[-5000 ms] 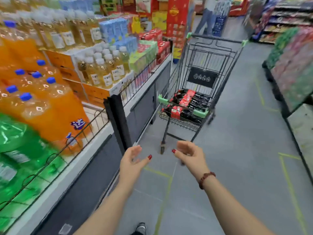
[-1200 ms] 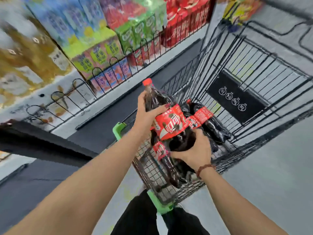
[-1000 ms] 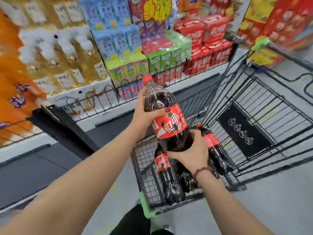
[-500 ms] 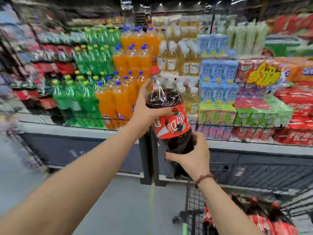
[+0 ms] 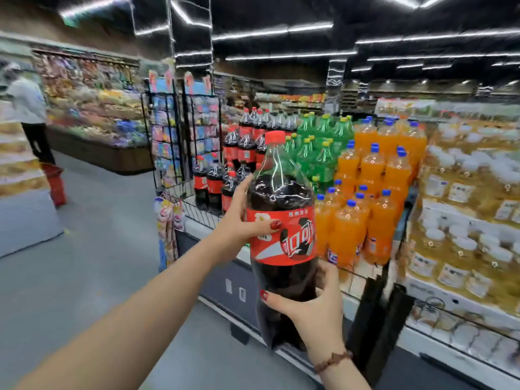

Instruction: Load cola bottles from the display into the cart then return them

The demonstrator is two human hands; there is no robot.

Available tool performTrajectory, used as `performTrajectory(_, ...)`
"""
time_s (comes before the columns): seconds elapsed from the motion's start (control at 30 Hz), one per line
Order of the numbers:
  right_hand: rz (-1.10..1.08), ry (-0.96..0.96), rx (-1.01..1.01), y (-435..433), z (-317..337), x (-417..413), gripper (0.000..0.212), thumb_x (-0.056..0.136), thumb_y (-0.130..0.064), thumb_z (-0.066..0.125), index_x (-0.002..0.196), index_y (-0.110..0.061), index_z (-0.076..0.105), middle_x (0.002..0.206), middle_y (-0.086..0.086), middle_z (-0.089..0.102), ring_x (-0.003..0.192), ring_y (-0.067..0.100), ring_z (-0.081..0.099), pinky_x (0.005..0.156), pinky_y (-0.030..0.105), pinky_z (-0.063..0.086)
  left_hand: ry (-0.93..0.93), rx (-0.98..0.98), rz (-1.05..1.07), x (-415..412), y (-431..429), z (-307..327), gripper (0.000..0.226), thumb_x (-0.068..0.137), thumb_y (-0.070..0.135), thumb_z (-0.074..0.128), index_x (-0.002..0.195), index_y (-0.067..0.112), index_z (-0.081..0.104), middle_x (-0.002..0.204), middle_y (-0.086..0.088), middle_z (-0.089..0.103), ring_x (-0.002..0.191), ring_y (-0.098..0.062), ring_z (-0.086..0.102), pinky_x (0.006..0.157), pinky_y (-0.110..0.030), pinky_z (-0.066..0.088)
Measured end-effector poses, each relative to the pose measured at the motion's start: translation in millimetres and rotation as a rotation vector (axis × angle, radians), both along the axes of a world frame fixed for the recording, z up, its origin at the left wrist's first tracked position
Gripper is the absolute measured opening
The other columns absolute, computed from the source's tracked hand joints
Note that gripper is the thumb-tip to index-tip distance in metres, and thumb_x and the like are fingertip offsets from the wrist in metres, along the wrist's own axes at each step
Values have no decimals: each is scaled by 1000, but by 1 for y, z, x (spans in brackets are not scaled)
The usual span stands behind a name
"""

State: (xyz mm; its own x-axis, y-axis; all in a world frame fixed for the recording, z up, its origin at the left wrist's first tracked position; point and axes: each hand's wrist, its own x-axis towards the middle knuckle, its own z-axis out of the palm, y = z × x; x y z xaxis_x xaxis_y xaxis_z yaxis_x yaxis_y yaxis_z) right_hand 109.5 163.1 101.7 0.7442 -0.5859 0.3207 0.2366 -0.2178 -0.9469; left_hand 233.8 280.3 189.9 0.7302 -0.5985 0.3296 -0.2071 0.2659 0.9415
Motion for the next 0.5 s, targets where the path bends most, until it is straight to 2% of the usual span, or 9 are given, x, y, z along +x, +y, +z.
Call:
performTrajectory(0.07,57,-3,5,32,-2,36,85,24,-37,93,99,-40,53,97,-22,68,92,0,65,84,37,56,72,-10,19,26,32,-4,134,31,35,97,146,12,31,126,-20,60,99,-23,69,73,-32,58)
performTrajectory(0.13,112,-2,6,61,-3,68,84,24,-35,92,99,-35,54,97,-20,68,91,-1,66,82,34,56,115,-61,64,52,62,-9,133,28,39,98,141,4,37,117,-24,64,92,-26,70,71,-33,58)
performTrajectory(0.23,189,0,15,97,-8,110,84,24,-36,91,99,-31,54,97,-21,68,91,-2,65,77,24,52,151,-127,148,89,102,-16,108,34,23,91,131,8,45,110,-19,68,88,-26,71,70,-35,58)
performTrajectory(0.3,246,12,8,115,-9,138,83,24,-34,90,98,-28,54,97,-25,67,89,-4,65,72,19,50,179,-131,210,112,124,-21,96,38,20,85,126,10,48,104,-15,70,86,-26,72,68,-35,58)
performTrajectory(0.37,289,33,-5,129,-11,166,82,25,-31,91,98,-27,54,97,-25,67,88,-3,66,70,16,50,206,-143,274,137,142,-28,100,39,20,83,131,9,46,106,-16,71,89,-29,71,71,-38,58)
performTrajectory(0.5,355,60,-21,146,-18,226,83,25,-32,91,99,-31,54,98,-23,68,90,-1,66,75,21,50,205,-172,350,188,165,-34,95,39,19,82,128,13,50,105,-15,72,88,-28,71,69,-36,57)
